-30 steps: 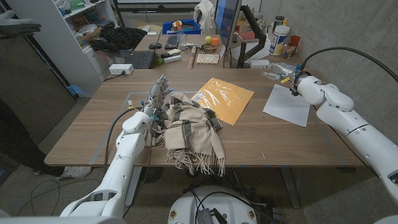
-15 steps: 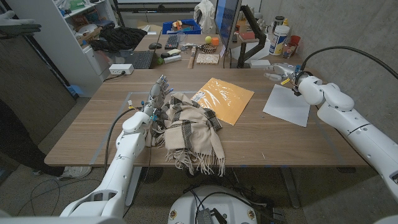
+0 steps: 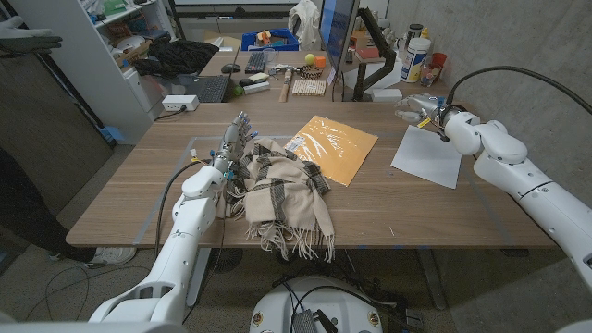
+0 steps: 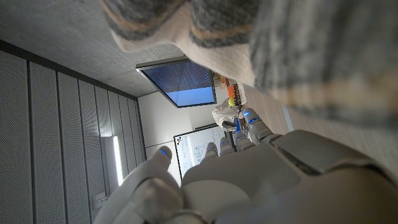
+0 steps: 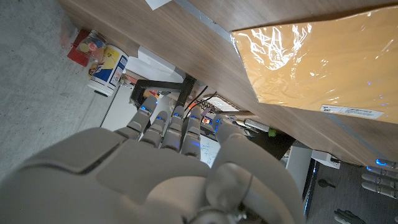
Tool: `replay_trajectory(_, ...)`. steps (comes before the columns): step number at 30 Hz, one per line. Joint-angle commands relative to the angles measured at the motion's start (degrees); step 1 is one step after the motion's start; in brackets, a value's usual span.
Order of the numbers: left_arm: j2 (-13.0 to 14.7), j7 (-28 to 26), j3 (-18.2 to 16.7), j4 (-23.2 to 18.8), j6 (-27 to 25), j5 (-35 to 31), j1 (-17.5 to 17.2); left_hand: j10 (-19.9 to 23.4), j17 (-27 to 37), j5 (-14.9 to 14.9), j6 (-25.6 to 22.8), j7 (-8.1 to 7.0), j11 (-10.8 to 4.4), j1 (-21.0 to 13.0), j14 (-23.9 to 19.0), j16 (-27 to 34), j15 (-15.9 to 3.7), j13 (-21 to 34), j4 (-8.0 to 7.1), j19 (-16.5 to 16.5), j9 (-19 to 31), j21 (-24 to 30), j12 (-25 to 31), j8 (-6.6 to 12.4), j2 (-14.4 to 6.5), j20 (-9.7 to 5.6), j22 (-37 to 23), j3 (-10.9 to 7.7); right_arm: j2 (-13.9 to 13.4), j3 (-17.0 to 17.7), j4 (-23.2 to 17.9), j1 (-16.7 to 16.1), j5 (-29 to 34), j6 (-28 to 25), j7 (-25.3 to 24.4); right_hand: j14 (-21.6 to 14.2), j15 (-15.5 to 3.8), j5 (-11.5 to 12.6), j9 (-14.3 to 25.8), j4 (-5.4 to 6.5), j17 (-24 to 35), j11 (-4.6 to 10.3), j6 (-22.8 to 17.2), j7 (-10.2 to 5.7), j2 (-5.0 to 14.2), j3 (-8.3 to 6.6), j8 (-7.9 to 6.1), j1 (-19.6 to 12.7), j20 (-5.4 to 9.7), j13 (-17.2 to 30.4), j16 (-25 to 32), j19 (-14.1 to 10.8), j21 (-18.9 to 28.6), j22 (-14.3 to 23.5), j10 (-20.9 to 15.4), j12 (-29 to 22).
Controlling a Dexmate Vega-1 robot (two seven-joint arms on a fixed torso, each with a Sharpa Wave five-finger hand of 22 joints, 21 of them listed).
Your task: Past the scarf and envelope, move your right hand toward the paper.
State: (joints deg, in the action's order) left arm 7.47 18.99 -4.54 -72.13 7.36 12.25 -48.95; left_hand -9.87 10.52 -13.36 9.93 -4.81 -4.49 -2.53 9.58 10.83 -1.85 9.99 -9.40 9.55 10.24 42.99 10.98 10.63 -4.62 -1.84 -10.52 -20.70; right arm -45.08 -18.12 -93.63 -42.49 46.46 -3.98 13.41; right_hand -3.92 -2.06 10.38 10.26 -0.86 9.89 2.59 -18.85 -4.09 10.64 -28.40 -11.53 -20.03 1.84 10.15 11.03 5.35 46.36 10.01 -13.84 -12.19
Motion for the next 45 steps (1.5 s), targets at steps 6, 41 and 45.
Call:
replay_trajectory(6,0.14,0.29,-0.02,1.14,-0.07,-0.03,0.76,-8.74,0.25,-0.30,6.97,-0.35,0.08,-0.26,11.03,0.12,-0.34,0.28,0.03,12.02,0.31,-0.39,0.28,0.32,-2.36,-0.62,-0.21,0.28,-0.34,-2.52,1.43,1.81,6.10,-1.46,1.53,-1.08,-2.46,-0.17,0.24,-0.13,0.10,0.11,-1.19,-0.29,0.13,-0.61,-0.33,-1.15,2.96,0.05,0.37,-0.78,0.01,0.07,-1.04,-0.47)
replay_trajectory(41,0.16,0.54,-0.46,2.04,0.09,0.02,1.10,-8.77,0.24,-0.34,6.99,-0.31,0.18,-0.27,11.01,0.11,-0.37,0.28,0.02,11.97,0.31,-0.60,0.26,0.28,-2.39,-0.56,-0.22,0.50,0.56,-6.42,3.03,4.55,13.78,-6.21,9.56,-1.09,-2.87,-0.16,0.25,-0.35,0.16,1.03,-2.06,-1.17,0.03,-0.77,-0.02,-2.10,2.92,0.05,0.11,-1.13,-0.29,0.09,-1.41,-0.25)
replay_trajectory(45,0.19,0.62,-0.45,2.10,0.10,0.01,1.17,-8.81,0.25,-0.34,7.03,-0.32,0.19,-0.27,11.03,0.10,-0.30,0.28,0.01,11.96,0.32,-0.63,0.25,0.26,-2.39,-0.60,-0.22,0.52,0.59,-6.65,3.01,4.75,14.26,-6.47,10.27,-1.08,-2.87,-0.16,0.25,-0.34,0.17,1.05,-2.07,-1.24,0.02,-0.75,0.03,-2.15,2.88,0.05,0.09,-1.16,-0.32,0.09,-1.39,-0.21)
